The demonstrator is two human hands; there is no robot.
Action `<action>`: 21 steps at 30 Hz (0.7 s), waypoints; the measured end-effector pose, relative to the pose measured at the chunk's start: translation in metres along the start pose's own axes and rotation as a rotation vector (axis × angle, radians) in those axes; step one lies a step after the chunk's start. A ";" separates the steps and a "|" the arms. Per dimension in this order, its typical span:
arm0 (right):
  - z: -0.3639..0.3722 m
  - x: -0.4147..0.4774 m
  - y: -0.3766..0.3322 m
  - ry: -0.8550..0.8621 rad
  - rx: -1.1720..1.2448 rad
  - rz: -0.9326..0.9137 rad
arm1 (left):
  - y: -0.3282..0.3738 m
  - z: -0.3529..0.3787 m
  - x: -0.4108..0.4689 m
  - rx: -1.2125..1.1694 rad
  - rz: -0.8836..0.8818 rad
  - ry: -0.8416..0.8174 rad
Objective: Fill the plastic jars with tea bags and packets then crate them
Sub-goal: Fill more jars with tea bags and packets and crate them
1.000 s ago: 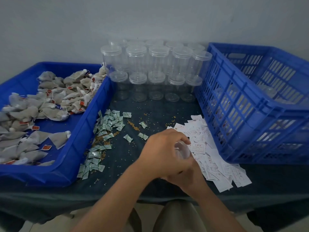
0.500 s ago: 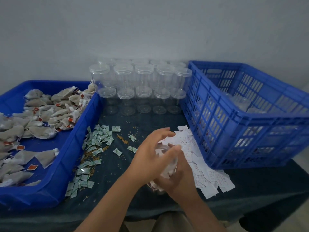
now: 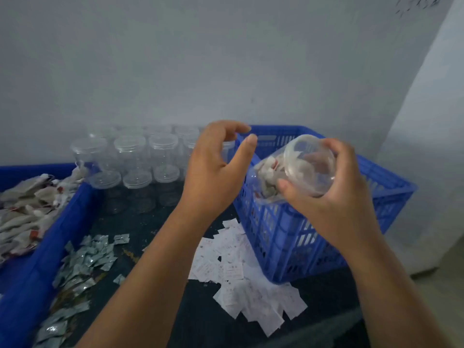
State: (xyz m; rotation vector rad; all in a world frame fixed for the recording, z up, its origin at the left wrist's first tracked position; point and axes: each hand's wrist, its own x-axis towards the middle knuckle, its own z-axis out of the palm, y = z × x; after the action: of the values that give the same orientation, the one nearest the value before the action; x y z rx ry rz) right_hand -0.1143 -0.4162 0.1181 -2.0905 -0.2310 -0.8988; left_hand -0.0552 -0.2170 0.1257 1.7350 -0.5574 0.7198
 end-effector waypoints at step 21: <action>0.125 0.240 0.145 -0.575 -0.892 0.146 | -0.102 0.123 0.024 0.014 0.200 -0.360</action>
State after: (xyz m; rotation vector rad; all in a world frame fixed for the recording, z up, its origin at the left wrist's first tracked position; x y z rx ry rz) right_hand 0.1901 -0.4493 0.1391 -3.1235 0.0542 -0.2829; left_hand 0.0542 -0.3083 0.0504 1.8511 -0.9853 0.5506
